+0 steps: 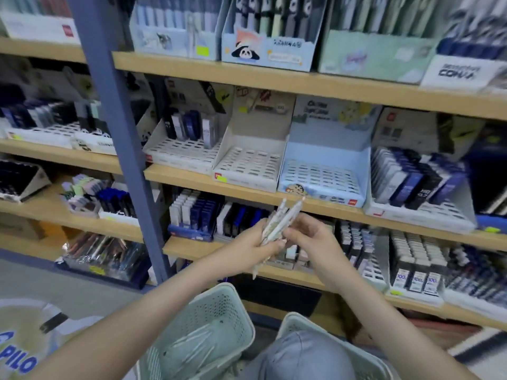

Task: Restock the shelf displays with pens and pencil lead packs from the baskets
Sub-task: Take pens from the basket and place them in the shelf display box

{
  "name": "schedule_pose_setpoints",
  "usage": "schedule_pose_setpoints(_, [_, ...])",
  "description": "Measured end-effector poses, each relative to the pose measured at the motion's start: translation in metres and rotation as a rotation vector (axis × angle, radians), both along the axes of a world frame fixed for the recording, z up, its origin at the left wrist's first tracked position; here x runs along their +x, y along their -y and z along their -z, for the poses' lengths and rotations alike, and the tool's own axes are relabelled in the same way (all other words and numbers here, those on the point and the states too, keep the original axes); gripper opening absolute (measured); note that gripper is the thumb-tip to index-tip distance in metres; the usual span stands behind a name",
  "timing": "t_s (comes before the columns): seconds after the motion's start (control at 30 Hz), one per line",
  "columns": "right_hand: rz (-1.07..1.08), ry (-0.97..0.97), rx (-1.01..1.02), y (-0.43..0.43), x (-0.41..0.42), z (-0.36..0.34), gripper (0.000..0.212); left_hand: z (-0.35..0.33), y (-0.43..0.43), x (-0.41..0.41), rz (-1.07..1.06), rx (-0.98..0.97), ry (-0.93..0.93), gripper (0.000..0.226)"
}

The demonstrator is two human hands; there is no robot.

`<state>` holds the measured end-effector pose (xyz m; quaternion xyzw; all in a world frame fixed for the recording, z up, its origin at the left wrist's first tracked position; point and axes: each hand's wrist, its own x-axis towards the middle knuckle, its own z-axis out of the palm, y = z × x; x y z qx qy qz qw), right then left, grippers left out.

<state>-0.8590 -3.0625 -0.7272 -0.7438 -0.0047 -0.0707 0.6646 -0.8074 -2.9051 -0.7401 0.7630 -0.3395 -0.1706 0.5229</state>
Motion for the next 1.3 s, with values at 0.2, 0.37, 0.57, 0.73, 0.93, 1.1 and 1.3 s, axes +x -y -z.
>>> schedule_pose_setpoints(0.2, [0.137, 0.134, 0.048, 0.060, -0.036, -0.042, 0.019, -0.061, 0.064, -0.021, 0.117, -0.046, 0.077, 0.040])
schedule_pose_setpoints(0.37, [0.260, 0.289, 0.098, 0.108, -0.068, -0.079, 0.011, -0.109, 0.116, -0.028, 0.132, -0.032, 0.230, 0.043])
schedule_pose_setpoints(0.57, [0.358, 0.432, 0.109, 0.162, -0.092, -0.131, 0.009, -0.170, 0.177, -0.040, 0.283, -0.060, 0.299, 0.048])
schedule_pose_setpoints(0.73, [0.431, 0.545, 0.136, 0.196, -0.103, -0.158, 0.013, -0.202, 0.219, -0.049, 0.347, -0.127, 0.311, 0.057])
schedule_pose_setpoints(0.93, [0.502, 0.667, 0.075, 0.245, -0.113, -0.200, 0.017, -0.230, 0.253, -0.046, 0.317, -0.207, 0.371, 0.036])
schedule_pose_setpoints(1.1, [0.682, 0.811, -0.029, 0.305, -0.110, -0.249, 0.011, -0.261, 0.273, -0.036, 0.256, -0.362, 0.306, 0.016])
schedule_pose_setpoints(1.3, [0.796, 0.682, -0.131, 0.369, -0.077, -0.275, 0.013, -0.283, 0.302, -0.029, 0.236, -0.414, 0.297, 0.010])
